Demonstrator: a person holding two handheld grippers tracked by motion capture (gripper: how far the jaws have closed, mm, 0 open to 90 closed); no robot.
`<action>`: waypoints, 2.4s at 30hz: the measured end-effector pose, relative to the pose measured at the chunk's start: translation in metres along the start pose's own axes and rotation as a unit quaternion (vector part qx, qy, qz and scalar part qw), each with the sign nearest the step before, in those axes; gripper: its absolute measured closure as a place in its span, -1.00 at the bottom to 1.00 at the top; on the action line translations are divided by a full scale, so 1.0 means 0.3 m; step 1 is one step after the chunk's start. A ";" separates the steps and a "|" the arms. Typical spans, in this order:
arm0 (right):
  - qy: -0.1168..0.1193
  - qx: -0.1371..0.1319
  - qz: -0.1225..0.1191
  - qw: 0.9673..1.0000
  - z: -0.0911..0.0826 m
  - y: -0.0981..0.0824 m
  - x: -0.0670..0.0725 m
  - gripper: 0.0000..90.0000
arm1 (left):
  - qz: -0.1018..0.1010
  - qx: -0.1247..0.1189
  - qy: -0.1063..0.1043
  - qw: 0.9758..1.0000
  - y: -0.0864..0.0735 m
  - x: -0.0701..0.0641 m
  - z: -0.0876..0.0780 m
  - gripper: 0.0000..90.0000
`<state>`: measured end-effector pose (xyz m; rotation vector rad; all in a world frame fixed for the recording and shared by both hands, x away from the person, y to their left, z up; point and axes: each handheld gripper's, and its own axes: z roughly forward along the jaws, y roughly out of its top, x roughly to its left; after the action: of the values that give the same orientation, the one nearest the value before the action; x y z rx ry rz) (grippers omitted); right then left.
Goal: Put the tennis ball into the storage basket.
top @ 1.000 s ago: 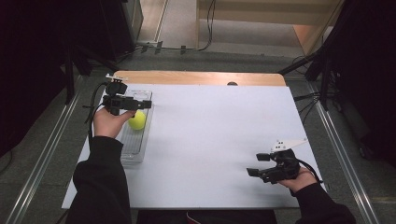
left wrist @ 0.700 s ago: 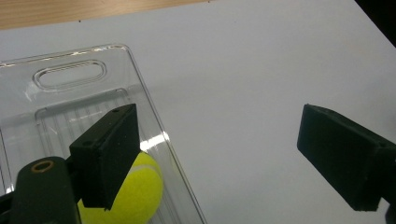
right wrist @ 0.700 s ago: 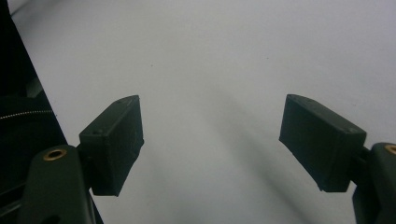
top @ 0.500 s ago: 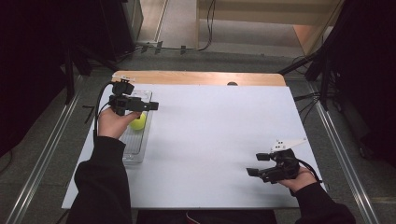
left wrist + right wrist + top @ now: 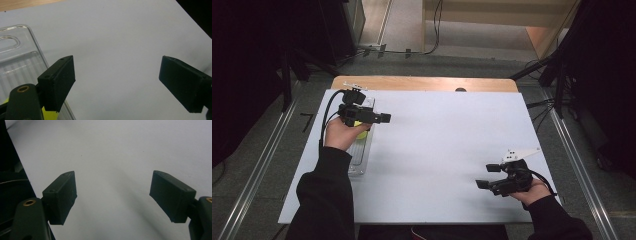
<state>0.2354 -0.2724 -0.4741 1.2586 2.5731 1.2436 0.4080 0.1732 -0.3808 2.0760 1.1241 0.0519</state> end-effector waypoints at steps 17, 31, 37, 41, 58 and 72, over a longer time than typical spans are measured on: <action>0.001 -0.001 0.001 1.000 -0.001 0.000 0.000 -0.56 | 0.012 -0.003 -0.037 0.999 -0.055 -0.049 -0.002 -0.68; 0.000 -0.003 0.008 1.000 -0.002 0.000 -0.002 -0.56 | 0.030 -0.001 -0.037 0.999 -0.110 -0.080 0.001 -0.68; -0.002 -0.001 0.009 1.000 -0.002 -0.001 -0.003 -0.56 | 0.031 0.003 -0.031 0.999 -0.134 -0.086 0.011 -0.68; -0.002 0.000 0.009 1.000 -0.002 -0.001 -0.003 -0.56 | 0.040 0.008 -0.029 0.999 -0.150 -0.092 0.019 -0.68; -0.004 0.000 0.008 1.000 -0.002 -0.002 -0.002 -0.56 | 0.068 0.013 -0.036 0.997 -0.210 -0.145 0.038 -0.65; -0.004 0.000 0.009 1.000 -0.002 -0.002 -0.003 -0.56 | 0.092 0.003 -0.047 0.995 -0.269 -0.171 0.023 -0.65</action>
<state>0.2353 -0.2735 -0.4745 1.2859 2.5614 1.2381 0.3227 0.1576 -0.4215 2.1586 0.8755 0.0398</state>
